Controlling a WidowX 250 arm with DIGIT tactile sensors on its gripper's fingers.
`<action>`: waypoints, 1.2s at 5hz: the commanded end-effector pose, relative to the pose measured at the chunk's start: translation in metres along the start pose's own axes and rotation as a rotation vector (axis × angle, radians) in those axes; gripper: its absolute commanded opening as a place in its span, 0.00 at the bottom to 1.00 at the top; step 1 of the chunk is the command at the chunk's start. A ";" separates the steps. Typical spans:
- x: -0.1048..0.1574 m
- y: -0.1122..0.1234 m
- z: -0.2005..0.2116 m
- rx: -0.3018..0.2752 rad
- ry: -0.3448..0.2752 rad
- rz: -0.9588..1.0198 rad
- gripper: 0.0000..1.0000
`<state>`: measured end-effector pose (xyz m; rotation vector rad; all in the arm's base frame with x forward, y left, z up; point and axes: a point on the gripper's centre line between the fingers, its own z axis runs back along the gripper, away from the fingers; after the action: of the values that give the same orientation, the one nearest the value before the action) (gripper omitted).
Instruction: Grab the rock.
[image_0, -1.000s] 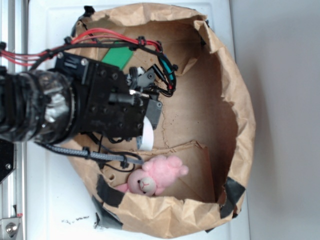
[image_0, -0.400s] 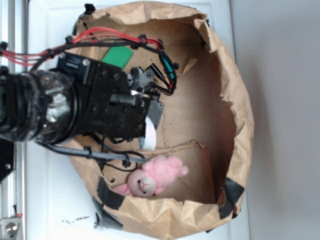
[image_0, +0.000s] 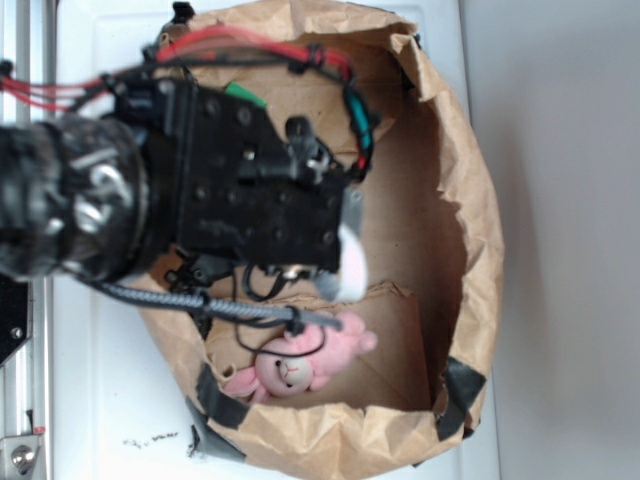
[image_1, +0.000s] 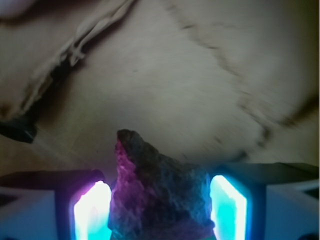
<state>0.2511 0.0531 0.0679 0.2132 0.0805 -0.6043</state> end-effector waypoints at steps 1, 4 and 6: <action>-0.011 0.020 0.064 0.023 -0.057 0.403 0.00; -0.024 0.031 0.098 -0.055 -0.182 0.573 0.00; -0.014 0.021 0.096 -0.063 -0.253 0.653 0.00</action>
<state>0.2463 0.0579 0.1514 0.0765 -0.1525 0.0154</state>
